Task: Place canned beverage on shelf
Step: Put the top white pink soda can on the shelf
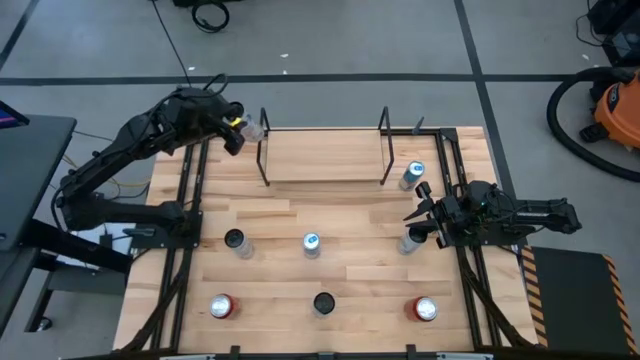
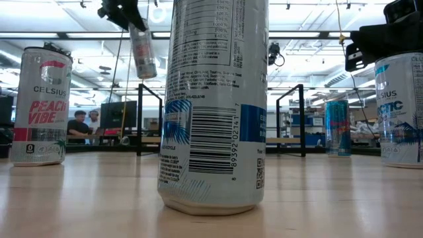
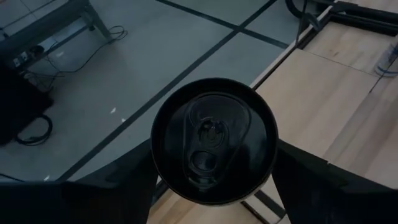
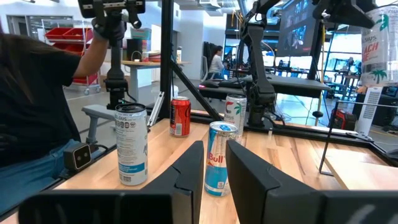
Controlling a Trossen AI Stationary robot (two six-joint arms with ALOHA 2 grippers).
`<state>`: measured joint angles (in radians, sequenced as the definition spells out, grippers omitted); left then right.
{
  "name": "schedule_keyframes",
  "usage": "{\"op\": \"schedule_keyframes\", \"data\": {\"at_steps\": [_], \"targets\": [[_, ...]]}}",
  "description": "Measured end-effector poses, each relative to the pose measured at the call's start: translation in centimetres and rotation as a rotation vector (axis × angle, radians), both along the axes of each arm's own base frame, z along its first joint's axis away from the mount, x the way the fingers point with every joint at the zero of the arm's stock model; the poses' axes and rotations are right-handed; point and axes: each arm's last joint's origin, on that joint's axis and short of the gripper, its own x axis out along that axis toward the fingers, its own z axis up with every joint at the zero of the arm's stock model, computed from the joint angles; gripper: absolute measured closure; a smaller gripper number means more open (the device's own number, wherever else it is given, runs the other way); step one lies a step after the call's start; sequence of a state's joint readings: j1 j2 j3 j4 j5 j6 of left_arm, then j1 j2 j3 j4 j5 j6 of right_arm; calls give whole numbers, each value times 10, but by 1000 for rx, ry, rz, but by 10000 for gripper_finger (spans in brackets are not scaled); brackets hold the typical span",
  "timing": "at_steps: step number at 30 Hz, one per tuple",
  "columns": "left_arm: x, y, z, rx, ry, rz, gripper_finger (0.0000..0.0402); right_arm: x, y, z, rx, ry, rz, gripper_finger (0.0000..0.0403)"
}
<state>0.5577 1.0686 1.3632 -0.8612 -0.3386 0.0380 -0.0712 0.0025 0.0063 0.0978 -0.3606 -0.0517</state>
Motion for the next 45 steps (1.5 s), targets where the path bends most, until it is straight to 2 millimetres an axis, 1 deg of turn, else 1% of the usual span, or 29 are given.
{"op": "schedule_keyframes", "data": {"at_steps": [12, 18, 21, 26, 30, 35, 38, 42, 45], "targets": [[38, 8, -11, 2, -4, -60, 122, 0, 0, 0, 0, 0, 0, 325], [52, 15, -17, 15, 9, -71, 122, 0, 0, 0, 0, -1, 0, 325], [62, 21, -23, 14, 28, -76, 122, 0, 0, 0, 0, 0, -1, 325], [78, 30, -38, 7, 111, -100, 122, 0, 0, 0, 0, 0, 0, 325], [86, 42, -50, -18, 145, -82, 122, 0, 0, 0, 0, 0, 0, 325], [88, 65, -63, -69, 152, -59, 122, 0, 0, 0, 0, 0, 0, 325], [84, 77, -68, -110, 138, -61, 122, 0, 0, 0, 0, 0, 0, 325], [81, 88, -73, -132, 141, -24, 122, 0, 0, 0, 0, 0, 0, 325], [79, 95, -78, -174, 123, -29, 122, 0, 0, 0, 0, 0, 0, 325]]}}
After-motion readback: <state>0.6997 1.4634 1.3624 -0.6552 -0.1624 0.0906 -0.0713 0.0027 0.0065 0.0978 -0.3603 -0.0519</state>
